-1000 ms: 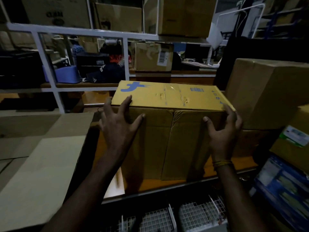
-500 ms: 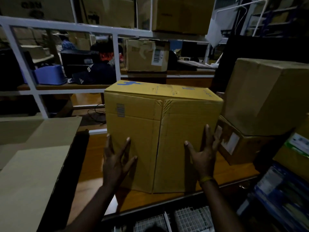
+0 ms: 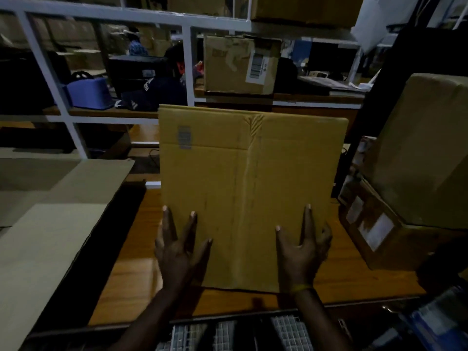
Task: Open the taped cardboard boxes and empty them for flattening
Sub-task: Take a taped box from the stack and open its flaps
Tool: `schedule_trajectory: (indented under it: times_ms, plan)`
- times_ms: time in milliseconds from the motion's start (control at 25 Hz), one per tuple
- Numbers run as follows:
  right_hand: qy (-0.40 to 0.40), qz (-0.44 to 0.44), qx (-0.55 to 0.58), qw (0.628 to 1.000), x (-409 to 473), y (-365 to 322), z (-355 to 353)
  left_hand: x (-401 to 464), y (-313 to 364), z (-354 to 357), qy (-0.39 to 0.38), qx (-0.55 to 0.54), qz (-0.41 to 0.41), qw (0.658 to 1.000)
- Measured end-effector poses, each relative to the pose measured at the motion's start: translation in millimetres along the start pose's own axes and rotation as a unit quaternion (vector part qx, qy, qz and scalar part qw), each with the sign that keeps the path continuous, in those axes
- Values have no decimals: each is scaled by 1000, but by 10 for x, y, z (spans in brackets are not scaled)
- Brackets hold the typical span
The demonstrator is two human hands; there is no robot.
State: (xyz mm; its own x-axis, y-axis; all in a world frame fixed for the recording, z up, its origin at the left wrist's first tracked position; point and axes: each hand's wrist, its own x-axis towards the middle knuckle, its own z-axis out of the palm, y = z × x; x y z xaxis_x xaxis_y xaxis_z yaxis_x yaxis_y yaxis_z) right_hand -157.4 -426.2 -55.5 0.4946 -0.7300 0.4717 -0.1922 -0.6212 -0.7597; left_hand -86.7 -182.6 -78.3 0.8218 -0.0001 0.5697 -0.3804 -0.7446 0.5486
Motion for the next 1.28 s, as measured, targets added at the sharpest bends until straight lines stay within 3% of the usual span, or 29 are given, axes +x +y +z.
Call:
schedule_trajectory:
  times_ms: [200,520,800,1000,1280]
  plan:
    - [21,-10,-30,999,229,-144,72,36,217,-170,25,40,-35,998]
    - [-173,14,-155,973,437,-98,277,206,199,-278,-77,93,-123,985]
    - [-278,4,-185,943,509,102,485,295,125,-127,-165,131,-183,960]
    - [-314,-14,-209,926,472,84,452,278,174,-121,-177,130,-167,961]
    - [-412,-139,-258,863,11,42,59,-34,423,43,-278,155,-25,948]
